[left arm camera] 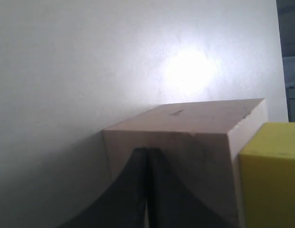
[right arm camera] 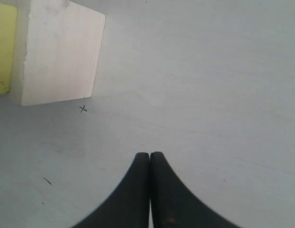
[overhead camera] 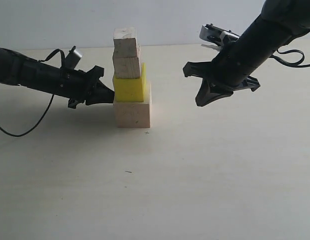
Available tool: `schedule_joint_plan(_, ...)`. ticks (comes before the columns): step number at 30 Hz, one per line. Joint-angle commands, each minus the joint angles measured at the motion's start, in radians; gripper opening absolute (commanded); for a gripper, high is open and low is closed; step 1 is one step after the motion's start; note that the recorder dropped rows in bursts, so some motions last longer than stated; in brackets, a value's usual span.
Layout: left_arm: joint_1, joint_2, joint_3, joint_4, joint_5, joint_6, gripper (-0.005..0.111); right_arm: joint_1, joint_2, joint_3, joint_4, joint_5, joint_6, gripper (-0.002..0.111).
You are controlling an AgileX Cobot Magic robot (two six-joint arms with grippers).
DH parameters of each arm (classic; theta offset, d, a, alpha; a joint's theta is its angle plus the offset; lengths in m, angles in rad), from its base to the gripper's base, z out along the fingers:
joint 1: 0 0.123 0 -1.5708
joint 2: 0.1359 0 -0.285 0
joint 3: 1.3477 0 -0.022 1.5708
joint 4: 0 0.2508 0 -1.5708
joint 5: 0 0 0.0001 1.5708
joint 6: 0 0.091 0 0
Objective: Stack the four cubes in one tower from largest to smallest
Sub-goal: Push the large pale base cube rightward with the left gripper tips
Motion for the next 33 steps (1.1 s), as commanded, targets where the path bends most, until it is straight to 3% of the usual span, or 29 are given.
schedule_joint_plan(1,-0.007,-0.006,-0.007,-0.016,0.019,-0.001,0.0,-0.006,-0.003,0.003,0.005,-0.008,-0.005,0.0)
schedule_joint_plan(33,-0.042,-0.014,0.01,0.019,0.04,-0.001,0.0,-0.006,-0.012,0.003,0.0,-0.029,-0.003,0.0)
